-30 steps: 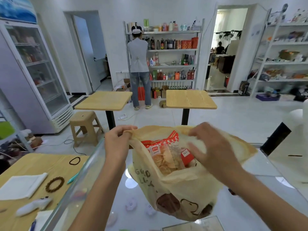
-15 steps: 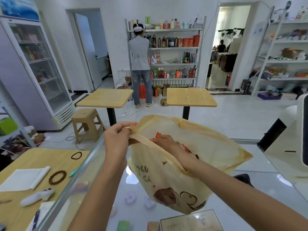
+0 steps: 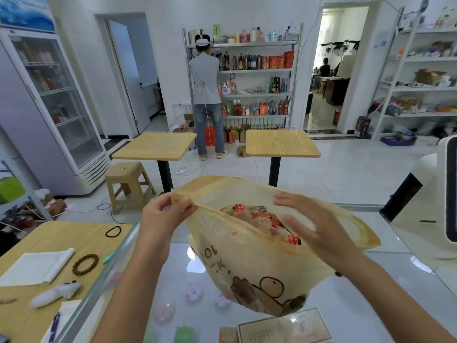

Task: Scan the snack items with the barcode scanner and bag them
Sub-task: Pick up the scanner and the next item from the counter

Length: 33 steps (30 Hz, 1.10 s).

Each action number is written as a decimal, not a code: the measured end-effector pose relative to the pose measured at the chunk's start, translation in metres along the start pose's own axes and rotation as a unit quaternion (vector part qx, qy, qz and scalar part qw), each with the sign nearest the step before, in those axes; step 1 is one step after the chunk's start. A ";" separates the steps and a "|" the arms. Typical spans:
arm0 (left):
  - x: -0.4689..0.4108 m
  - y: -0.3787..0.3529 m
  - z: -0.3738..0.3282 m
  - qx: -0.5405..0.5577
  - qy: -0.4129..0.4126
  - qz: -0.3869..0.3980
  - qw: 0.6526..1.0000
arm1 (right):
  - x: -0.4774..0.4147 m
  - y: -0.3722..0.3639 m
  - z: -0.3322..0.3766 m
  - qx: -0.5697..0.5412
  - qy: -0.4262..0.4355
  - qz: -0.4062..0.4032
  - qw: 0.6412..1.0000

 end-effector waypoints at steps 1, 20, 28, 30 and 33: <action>-0.001 0.004 0.003 -0.024 -0.003 0.023 0.999 | 0.014 0.019 -0.001 0.036 0.033 -0.047 0.998; -0.018 0.009 -0.074 -0.357 -0.315 -0.104 0.873 | -0.030 0.159 -0.018 -0.020 -0.199 -0.201 0.959; -0.089 -0.033 0.011 -0.222 -0.090 0.009 0.971 | -0.046 0.115 -0.111 -0.238 -0.291 -0.245 0.894; -0.089 -0.035 0.023 -0.123 -0.025 0.032 0.992 | -0.039 0.109 -0.126 -0.408 -0.306 -0.247 0.824; -0.083 -0.037 0.053 -0.102 0.049 0.037 0.993 | -0.015 0.092 -0.151 -0.430 -0.377 -0.298 0.764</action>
Point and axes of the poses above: each hand's wrist, its own x-axis away from the middle knuckle, its own y-axis out of the back of the hand, z = x × y, the point moved 4 cm from there along -x, towards the middle knuckle, and after that the axes turned 13 degrees about -x, right-handed, at the moved point
